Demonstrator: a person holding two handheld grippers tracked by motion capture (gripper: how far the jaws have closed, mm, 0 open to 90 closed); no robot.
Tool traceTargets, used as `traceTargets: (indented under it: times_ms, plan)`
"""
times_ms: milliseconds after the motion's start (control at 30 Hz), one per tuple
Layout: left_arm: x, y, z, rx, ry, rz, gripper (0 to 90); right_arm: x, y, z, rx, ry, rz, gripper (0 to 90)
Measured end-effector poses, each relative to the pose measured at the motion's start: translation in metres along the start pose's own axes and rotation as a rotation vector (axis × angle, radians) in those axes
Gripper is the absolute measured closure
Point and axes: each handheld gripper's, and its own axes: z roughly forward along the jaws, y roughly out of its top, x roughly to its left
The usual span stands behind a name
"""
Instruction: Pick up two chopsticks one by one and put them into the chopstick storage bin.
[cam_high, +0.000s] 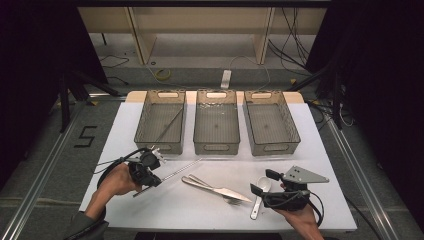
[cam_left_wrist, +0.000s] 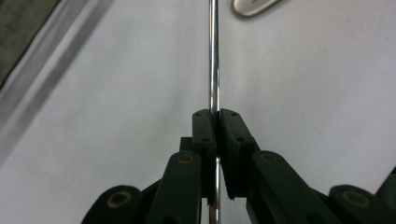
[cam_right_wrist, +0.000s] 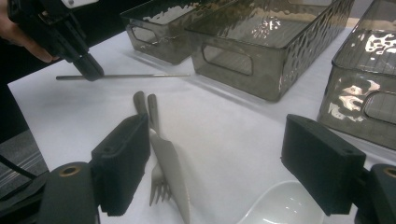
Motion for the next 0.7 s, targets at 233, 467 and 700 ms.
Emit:
traceTargets:
  times_ms: [233, 467, 700]
  plan:
    - [0.001, 0.0, -0.018, -0.09, -0.029, -0.007, 84.7, 0.0, 0.0, 0.0, -0.004, 0.0, 0.001, 24.6]
    - [0.004, -0.001, -0.032, -0.182, -0.03, -0.037, 84.7, 0.0, 0.0, 0.0, -0.001, 0.0, 0.002, 24.5]
    - [0.006, 0.001, -0.039, -0.224, -0.002, -0.057, 84.7, 0.0, 0.0, 0.0, 0.001, 0.0, 0.003, 24.6]
